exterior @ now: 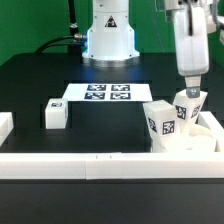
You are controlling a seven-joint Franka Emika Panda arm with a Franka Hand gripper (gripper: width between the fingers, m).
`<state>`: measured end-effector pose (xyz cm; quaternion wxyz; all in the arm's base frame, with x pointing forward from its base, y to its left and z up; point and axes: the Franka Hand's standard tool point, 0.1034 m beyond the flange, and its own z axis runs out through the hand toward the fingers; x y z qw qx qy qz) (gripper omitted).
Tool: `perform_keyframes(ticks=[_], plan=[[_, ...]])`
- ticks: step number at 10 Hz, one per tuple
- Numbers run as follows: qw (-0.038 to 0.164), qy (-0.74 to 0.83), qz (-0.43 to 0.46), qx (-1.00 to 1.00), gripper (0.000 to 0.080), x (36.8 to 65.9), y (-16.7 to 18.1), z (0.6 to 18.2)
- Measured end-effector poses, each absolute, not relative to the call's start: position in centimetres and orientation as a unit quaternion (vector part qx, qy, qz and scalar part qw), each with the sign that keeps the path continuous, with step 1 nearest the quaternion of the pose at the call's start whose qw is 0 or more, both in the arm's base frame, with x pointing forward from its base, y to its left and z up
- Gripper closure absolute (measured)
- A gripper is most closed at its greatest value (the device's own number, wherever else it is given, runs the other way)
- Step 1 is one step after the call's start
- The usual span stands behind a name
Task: Assemble stool
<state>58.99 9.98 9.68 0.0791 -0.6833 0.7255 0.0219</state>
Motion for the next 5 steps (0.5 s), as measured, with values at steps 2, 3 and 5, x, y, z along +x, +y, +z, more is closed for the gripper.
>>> perform_keyframes(ticks=[2, 3, 5], plan=[[0.08, 0.662, 0.015, -0.745, 0.0151, 58.97, 9.99, 9.63], [0.07, 0.579, 0.003, -0.813, 0.0151, 58.89, 10.16, 9.59], [0.064, 0.427, -0.014, -0.902, 0.0151, 58.82, 10.81, 9.54]])
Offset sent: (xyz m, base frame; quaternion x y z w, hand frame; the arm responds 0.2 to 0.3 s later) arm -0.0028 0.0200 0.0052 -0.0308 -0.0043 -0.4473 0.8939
